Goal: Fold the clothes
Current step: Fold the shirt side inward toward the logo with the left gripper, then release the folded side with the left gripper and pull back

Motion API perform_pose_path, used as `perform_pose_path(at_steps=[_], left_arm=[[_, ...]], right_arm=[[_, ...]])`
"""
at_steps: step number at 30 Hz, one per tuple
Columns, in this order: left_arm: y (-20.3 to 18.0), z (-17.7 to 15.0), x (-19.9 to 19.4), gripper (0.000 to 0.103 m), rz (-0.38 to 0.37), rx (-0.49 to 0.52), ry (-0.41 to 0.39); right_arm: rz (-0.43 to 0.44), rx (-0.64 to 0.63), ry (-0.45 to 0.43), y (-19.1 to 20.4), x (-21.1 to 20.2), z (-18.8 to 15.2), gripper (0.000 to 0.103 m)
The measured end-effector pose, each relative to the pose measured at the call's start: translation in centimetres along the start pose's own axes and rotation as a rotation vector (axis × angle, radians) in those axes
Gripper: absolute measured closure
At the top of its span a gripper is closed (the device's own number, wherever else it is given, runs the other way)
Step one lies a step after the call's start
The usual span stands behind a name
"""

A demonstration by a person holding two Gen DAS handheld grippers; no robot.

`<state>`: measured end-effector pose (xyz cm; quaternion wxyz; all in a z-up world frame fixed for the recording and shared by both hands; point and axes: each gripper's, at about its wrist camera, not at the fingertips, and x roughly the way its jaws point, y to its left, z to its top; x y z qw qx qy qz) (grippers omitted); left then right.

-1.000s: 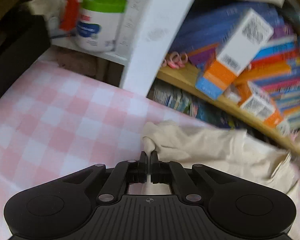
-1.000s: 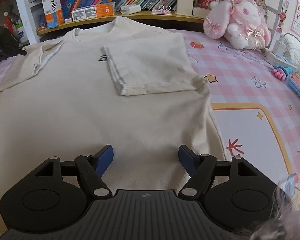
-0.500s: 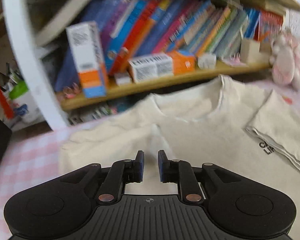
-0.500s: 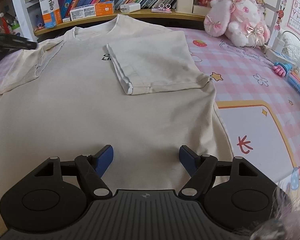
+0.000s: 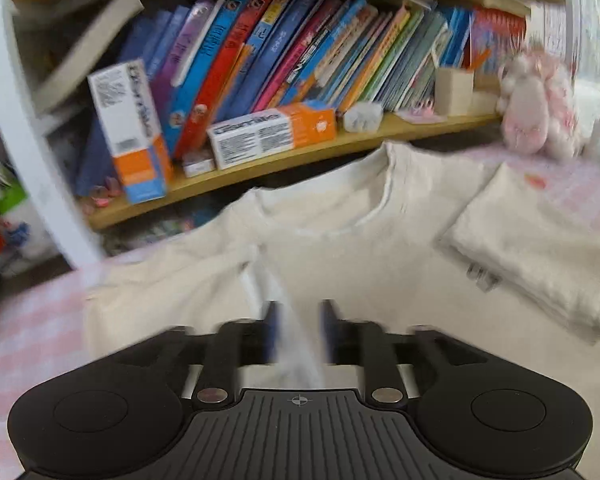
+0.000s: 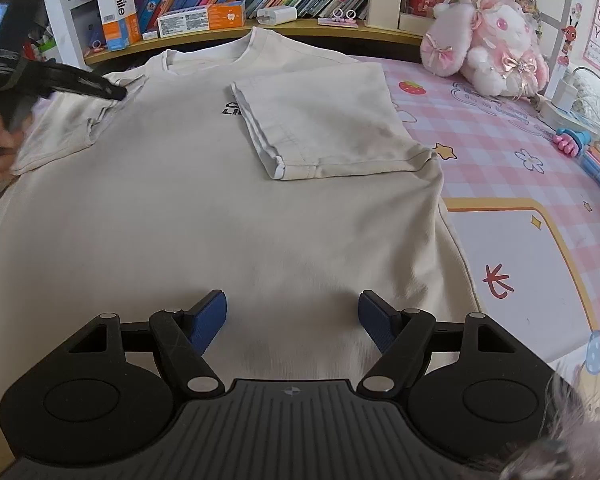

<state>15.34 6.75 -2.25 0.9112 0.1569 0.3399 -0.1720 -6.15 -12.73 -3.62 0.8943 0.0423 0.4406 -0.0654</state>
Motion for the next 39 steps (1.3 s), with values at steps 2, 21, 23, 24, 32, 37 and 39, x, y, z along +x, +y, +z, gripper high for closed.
perform_pose_path(at_steps=[2,21,23,24,32,37,39], left_arm=[[-0.8,-1.3,0.1,0.055,0.004,0.06,0.033],[0.2,-3.2,-2.1,0.063,-0.104,0.021,0.021],[1.3,-3.2,-3.3,0.062,-0.115,-0.058,-0.016],[1.7,-3.4,-3.6,0.062,-0.125,-0.099,-0.018],[3.2,-5.6,-6.3,0.062,-0.159,-0.227,0.002],[2.4,-7.4,-7.9,0.051,-0.163,-0.232,0.028],[2.1,-8.1,-8.6,0.051,-0.163,-0.233,0.038]], right_arm=[[0.0,0.0,-0.001,0.1,0.1,0.0,0.03],[-0.003,-0.008,0.005,0.5,0.2,0.2,0.028],[-0.006,-0.006,0.006,0.6,0.2,0.2,0.028],[-0.007,-0.005,0.006,0.6,0.2,0.2,0.028],[-0.025,0.014,0.024,0.8,-0.2,0.1,0.032],[-0.046,0.029,0.023,0.9,-1.4,-0.8,0.033],[-0.053,0.032,0.019,0.9,-2.1,-1.2,0.033]])
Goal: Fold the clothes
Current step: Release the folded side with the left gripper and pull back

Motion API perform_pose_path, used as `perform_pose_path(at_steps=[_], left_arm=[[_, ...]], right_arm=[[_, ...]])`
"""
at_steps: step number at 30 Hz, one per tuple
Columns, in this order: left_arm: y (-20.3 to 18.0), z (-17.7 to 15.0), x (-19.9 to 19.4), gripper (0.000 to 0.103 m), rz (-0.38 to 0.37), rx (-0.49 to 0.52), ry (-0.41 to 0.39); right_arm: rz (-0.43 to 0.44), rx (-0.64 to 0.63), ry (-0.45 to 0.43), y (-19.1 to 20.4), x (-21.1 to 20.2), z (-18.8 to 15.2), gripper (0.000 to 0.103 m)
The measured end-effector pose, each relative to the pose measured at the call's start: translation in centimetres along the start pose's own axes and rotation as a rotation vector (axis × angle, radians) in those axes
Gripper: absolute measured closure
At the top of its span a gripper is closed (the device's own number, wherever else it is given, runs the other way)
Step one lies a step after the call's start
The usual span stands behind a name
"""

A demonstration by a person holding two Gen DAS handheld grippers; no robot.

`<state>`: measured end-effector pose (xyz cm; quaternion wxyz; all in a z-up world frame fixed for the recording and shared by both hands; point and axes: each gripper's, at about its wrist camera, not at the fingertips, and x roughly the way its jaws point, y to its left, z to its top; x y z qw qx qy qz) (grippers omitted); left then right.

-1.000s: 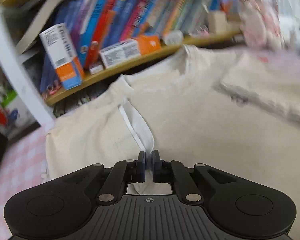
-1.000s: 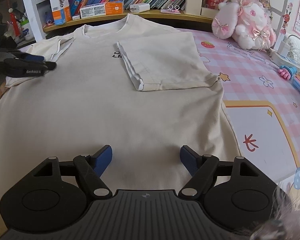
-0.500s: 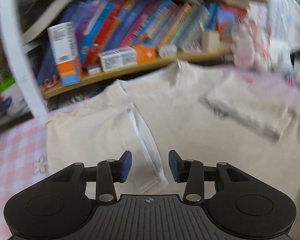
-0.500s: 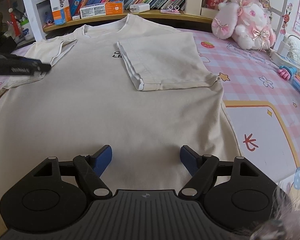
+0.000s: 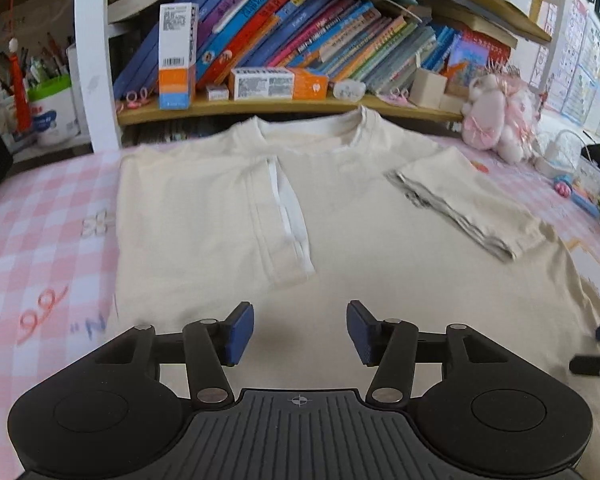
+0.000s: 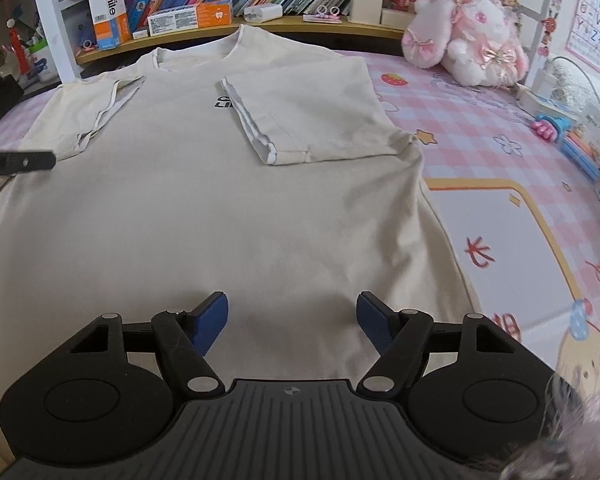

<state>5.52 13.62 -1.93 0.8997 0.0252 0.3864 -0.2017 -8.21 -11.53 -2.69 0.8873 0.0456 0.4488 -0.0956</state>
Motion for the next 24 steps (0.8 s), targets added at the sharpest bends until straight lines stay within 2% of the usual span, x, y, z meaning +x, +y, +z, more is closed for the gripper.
perform_pose_path(at_steps=[2,6,10,14,16,24], left_arm=[[-0.5,-0.7,-0.9,0.051,0.008,0.001,0.004],[-1.8,-2.2,-3.2,0.04,0.034,-0.016,-0.009],[-3.9,-4.1,-4.8,0.039,0.066,-0.034,-0.004],[-6.5,-6.0,-6.5,0.037,0.11,-0.085,0.014],[-7.9,-6.8,-7.5,0.031,0.118,-0.081,0.001],[-13.8,-9.8,-10.9,0.023,0.209,-0.071,-0.032]], right_arm=[[-0.002,0.004,-0.006,-0.1,-0.6,-0.4,0.033],[0.008,0.007,-0.025,-0.4,-1.9,-1.1,0.033],[0.034,-0.005,-0.062,-1.1,-3.1,-1.5,0.033],[0.063,-0.021,-0.086,-2.2,-4.5,-2.5,0.032],[0.073,-0.023,-0.09,-3.0,-5.3,-3.2,0.032],[0.114,-0.065,-0.117,-6.0,-8.1,-6.9,0.031]])
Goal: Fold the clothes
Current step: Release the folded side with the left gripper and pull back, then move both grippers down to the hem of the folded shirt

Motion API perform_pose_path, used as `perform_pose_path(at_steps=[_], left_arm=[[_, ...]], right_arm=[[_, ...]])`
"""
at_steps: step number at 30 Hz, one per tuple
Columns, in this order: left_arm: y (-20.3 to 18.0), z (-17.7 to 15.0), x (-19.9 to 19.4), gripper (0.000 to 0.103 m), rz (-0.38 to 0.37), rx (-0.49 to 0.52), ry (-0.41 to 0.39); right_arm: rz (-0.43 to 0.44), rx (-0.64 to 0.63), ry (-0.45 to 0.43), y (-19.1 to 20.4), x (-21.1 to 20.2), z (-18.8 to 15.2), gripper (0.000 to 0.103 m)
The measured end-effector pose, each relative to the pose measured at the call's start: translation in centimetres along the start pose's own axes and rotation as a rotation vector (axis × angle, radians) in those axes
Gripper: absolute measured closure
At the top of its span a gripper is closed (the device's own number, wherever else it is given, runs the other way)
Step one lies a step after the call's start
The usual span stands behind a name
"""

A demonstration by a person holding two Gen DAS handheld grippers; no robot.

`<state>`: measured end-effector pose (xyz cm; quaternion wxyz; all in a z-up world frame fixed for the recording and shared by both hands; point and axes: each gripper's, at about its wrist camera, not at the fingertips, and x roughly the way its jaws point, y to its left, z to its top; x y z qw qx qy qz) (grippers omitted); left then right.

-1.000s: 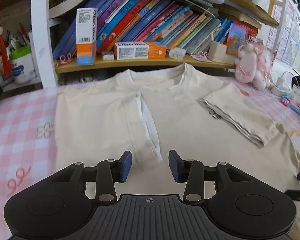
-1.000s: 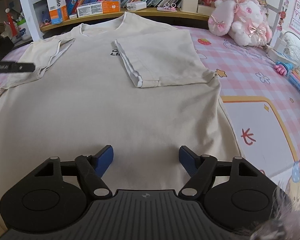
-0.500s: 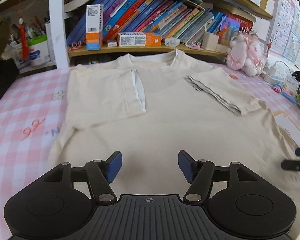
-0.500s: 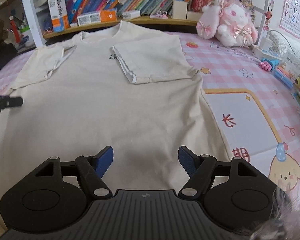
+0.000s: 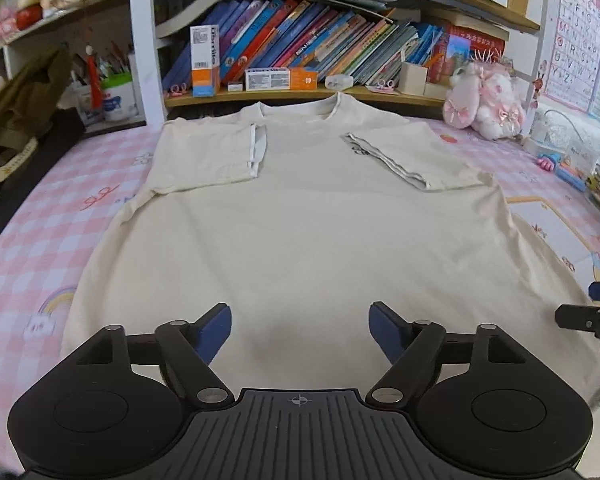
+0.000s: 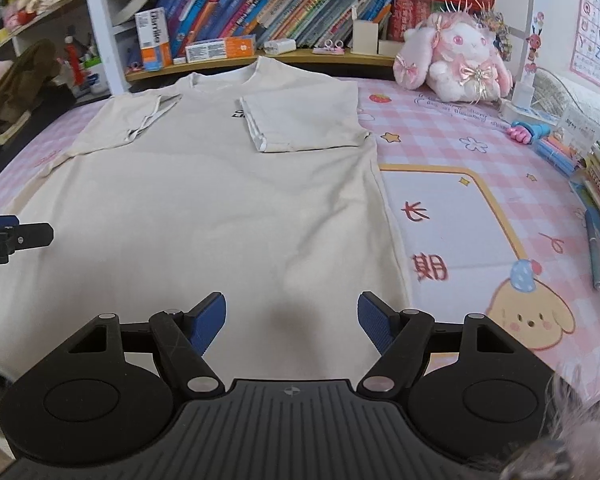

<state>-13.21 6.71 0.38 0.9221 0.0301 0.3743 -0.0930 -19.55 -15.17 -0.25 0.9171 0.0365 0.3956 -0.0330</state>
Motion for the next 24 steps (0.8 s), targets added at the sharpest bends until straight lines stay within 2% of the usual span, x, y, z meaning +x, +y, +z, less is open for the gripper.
perform_pose_path(at_steps=[8,15,19,24], left_arm=[[-3.5,-3.4,-3.3,0.019,0.052,0.0,0.019],[-4.7,-4.5,-4.9,0.019,0.077,0.008,0.039],[-4.2,-5.2,-5.4,0.019,0.1,-0.008,0.06],[-1.8,-6.3,-6.5,0.018,0.129,-0.089,0.076]], right_arm=[[0.037,0.003,-0.008,-2.4,-2.8,-3.8,0.03],[0.054,0.046,0.007,-4.0,-4.7,-5.9,0.03],[0.071,0.098,0.018,-4.9,-5.2,-6.8,0.03],[0.137,0.207,0.05,-6.1,-5.0,-7.2,0.03]])
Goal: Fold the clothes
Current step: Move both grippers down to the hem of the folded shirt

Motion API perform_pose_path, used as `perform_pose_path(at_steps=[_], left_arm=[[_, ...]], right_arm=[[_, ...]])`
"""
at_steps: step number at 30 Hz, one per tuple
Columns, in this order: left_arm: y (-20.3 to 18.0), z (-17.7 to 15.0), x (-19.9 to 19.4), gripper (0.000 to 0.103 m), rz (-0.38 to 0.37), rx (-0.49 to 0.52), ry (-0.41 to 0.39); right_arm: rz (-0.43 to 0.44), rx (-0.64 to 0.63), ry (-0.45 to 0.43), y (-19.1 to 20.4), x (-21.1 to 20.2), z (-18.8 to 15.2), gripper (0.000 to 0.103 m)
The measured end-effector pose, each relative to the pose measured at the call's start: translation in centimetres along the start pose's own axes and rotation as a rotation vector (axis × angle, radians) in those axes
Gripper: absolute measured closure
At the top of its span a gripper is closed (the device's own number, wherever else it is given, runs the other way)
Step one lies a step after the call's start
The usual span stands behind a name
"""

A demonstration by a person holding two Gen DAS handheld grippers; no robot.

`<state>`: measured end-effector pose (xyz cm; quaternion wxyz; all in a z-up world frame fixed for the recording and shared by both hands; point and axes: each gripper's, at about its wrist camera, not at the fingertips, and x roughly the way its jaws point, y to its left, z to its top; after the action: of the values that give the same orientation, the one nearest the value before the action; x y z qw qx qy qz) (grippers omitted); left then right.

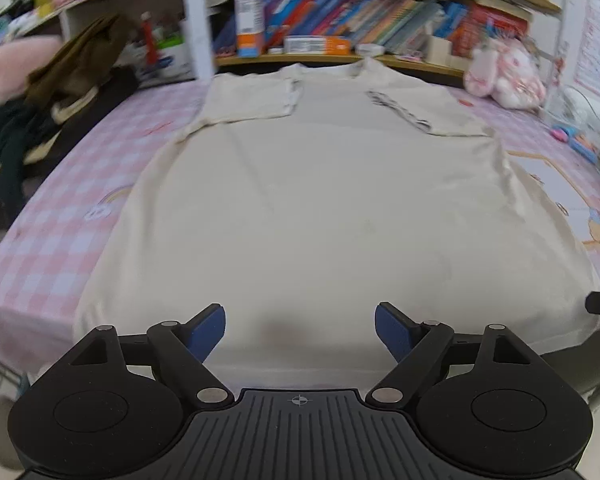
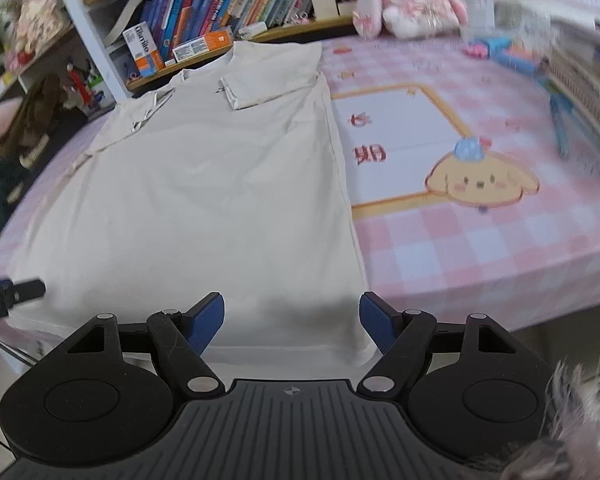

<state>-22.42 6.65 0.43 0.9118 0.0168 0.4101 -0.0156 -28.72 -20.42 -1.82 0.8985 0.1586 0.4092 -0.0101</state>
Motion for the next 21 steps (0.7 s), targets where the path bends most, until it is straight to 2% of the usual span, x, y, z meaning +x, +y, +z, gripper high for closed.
perform_pose_path(at_steps=[5,9,15,21], left_arm=[[2.6,-0.7,-0.6,0.017,0.049,-0.068,0.005],[4.2,-1.1,-1.0,0.012,0.071,-0.113,-0.004],[6.1,-1.4,-1.1,0.011,0.079,-0.149,0.012],[8.7,-2.3,-1.2,0.011,0.071,-0.236,0.045]], right_arm=[[0.017,0.027,0.017,-0.3,0.0,-0.2,0.03],[0.019,0.054,0.035,-0.7,0.0,-0.5,0.03],[0.008,0.105,0.047,-1.5,-0.1,-0.8,0.03],[0.007,0.155,0.061,-2.4,-0.3,-1.2,0.03]])
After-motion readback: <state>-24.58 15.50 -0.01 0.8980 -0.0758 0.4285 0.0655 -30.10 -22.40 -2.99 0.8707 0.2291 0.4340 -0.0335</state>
